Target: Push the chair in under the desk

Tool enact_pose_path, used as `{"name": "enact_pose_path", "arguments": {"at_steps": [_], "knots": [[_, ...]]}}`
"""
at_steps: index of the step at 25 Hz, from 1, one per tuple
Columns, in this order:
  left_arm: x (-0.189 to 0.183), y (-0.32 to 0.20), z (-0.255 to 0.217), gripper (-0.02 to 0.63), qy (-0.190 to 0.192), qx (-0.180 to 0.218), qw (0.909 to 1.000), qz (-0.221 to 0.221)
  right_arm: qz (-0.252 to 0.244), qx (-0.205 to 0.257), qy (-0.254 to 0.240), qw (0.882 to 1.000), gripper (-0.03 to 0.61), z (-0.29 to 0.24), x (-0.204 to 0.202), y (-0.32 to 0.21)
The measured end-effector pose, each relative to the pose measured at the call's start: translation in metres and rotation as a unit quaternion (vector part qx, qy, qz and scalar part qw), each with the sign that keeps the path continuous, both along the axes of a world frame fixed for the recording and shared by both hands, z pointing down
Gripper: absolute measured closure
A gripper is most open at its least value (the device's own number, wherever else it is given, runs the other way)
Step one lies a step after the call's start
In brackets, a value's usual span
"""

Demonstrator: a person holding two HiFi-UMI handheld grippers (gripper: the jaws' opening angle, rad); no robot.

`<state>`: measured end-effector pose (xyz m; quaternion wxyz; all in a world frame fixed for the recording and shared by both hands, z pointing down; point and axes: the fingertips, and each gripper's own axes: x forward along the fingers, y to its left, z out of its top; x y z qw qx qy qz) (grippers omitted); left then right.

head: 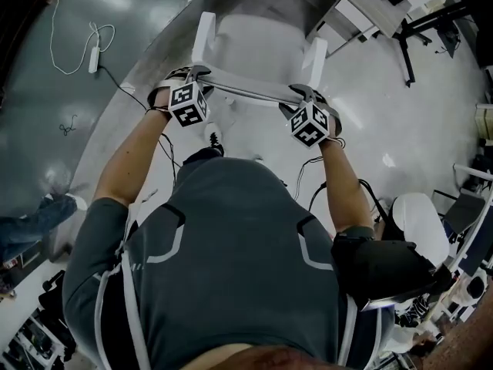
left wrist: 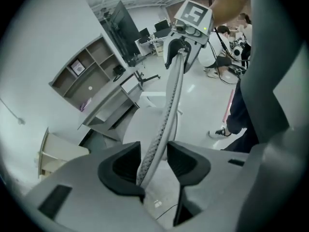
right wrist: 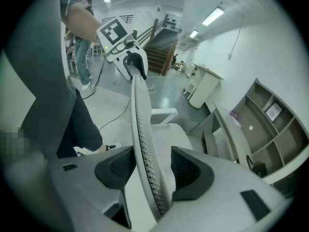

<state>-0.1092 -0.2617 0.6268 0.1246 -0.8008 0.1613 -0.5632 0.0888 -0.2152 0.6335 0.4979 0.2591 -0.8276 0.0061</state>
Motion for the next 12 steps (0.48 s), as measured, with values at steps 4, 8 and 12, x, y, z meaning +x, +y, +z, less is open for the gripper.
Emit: {"name": "enact_pose_path", "arguments": {"at_steps": [4, 8, 12], "knots": [[0.003, -0.004, 0.008, 0.456, -0.016, 0.019, 0.9994, 0.025, -0.024, 0.006, 0.021, 0.999, 0.38, 0.005, -0.004, 0.0], [-0.001, -0.014, 0.01, 0.459, -0.016, 0.01, 0.9995, 0.025, -0.031, 0.001, 0.031, 0.999, 0.396, 0.007, -0.008, -0.009], [-0.004, -0.03, 0.011, 0.459, -0.019, -0.002, 0.9996, 0.022, -0.032, 0.014, 0.046, 0.998, 0.408, 0.01, -0.01, -0.026]]}}
